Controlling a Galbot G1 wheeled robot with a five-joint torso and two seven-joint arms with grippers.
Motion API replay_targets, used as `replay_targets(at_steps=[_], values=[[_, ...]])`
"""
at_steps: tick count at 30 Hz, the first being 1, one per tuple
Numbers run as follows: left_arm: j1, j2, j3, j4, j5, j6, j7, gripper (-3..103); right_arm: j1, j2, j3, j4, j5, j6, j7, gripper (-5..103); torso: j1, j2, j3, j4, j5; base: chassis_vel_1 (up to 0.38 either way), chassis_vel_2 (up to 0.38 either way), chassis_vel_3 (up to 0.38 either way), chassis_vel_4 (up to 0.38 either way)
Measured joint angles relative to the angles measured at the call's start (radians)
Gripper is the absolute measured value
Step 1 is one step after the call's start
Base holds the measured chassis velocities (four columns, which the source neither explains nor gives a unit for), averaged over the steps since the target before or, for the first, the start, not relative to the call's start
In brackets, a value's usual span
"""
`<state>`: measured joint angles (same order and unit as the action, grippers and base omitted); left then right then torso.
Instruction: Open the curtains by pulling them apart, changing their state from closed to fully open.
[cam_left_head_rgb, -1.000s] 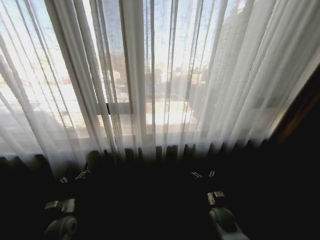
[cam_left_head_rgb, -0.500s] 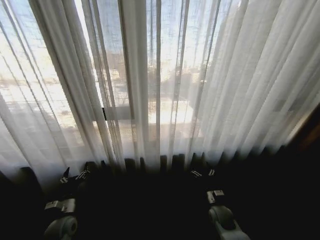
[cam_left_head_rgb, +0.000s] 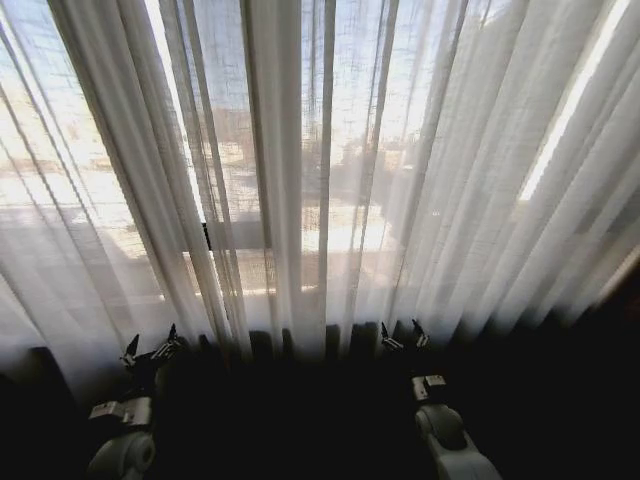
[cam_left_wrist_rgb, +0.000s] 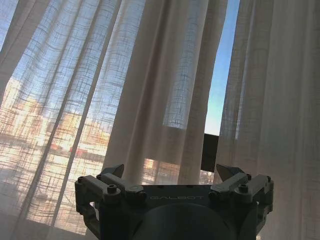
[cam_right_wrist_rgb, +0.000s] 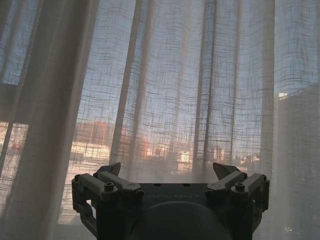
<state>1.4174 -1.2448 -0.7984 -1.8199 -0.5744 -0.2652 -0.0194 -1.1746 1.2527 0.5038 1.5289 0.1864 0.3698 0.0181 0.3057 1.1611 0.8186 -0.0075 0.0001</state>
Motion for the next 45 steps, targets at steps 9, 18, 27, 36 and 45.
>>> replay_targets(at_steps=[9, 18, 27, 36, 45], values=[[0.000, 0.000, 0.000, 0.000, 0.000, 0.000, 0.000, 100, 0.021, 0.000, -0.009, -0.013, 0.012, -0.001, -0.020, 100, 0.001, -0.001, 0.000, 0.0001, -0.0002, -0.030, 0.030, 0.034, -0.033], [0.000, 0.000, 0.000, 0.000, 0.000, 0.000, 0.000, 100, 0.044, 0.010, -0.025, -0.032, 0.009, 0.019, -0.043, 100, 0.001, -0.001, 0.000, 0.0000, -0.0001, -0.157, 0.145, 0.155, -0.148], [0.000, 0.000, 0.000, 0.000, 0.000, 0.000, 0.000, 100, 0.120, 0.030, -0.094, -0.102, -0.056, 0.063, -0.042, 100, 0.002, -0.001, 0.001, 0.0001, -0.0002, -0.083, 0.086, 0.075, -0.097], [0.000, 0.000, 0.000, 0.000, 0.000, 0.000, 0.000, 100, 0.295, 0.084, -0.215, -0.281, -0.122, 0.060, -0.007, 100, 0.001, 0.000, 0.000, -0.0002, -0.0001, 0.000, 0.000, 0.000, 0.000], [0.000, 0.000, 0.000, 0.000, 0.000, 0.000, 0.000, 100, 0.505, 0.171, -0.240, -0.529, -0.137, 0.074, 0.018, 100, 0.002, -0.001, 0.001, 0.0002, -0.0003, 0.000, 0.000, 0.000, 0.000]])
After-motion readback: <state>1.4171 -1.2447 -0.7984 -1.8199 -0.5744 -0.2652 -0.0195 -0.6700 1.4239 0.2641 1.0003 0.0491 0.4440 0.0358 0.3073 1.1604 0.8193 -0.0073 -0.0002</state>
